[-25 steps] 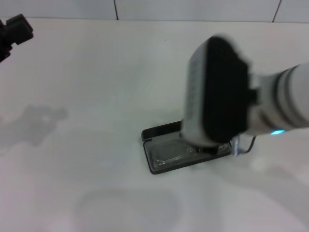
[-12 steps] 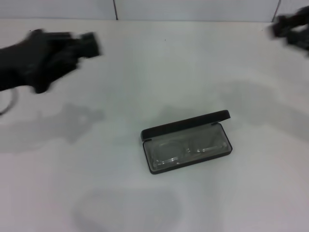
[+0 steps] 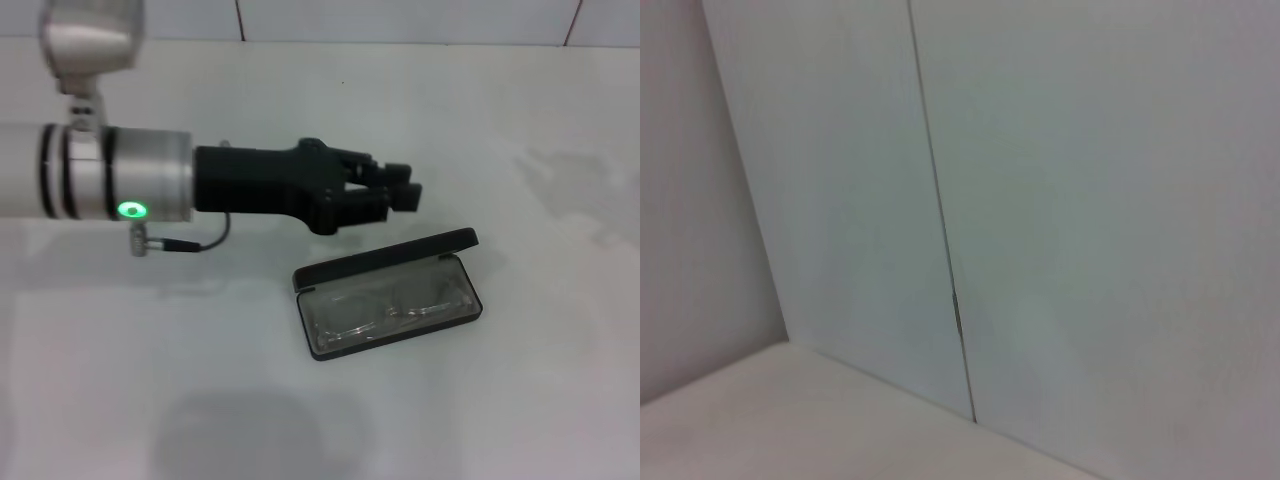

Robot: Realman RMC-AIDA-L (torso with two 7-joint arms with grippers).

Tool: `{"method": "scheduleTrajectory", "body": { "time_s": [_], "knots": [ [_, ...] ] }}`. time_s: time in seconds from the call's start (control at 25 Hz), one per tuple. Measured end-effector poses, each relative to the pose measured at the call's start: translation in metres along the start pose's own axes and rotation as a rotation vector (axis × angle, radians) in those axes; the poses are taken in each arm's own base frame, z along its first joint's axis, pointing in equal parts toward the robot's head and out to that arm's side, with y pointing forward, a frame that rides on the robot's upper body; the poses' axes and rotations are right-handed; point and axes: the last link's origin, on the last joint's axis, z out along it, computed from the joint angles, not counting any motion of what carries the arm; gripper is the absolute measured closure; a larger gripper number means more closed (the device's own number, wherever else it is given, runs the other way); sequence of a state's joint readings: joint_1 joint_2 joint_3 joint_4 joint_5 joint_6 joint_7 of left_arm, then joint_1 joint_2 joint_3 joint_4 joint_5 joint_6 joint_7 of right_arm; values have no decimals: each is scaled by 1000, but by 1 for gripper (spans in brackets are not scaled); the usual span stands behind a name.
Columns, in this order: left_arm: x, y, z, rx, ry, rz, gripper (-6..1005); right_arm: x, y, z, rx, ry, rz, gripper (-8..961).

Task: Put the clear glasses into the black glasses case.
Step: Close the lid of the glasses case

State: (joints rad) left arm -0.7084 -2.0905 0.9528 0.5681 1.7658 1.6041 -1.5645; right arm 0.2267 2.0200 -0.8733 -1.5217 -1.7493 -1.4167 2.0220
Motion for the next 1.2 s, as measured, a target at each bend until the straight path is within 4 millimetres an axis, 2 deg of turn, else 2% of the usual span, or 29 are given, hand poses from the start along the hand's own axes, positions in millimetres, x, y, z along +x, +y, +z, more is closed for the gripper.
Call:
{"method": "scheduleTrajectory", "body": {
  "time_s": [0.04,0.24,0.4,1.2],
  "knots": [
    [-2,-2,5,9,-15,-4,697,3,-2,-1,1,-4,11,757],
    [-15,-9,25,45,-91,-22,701,14,-8,1,0,-4,40,754],
    [-21,-14,32,84,-127,-14,704,19,-10,7,-12,-4,52,751],
    [-38,-20,32,141,-168,-44,713,29,-9,14,-40,8,87,739]
  ]
}}
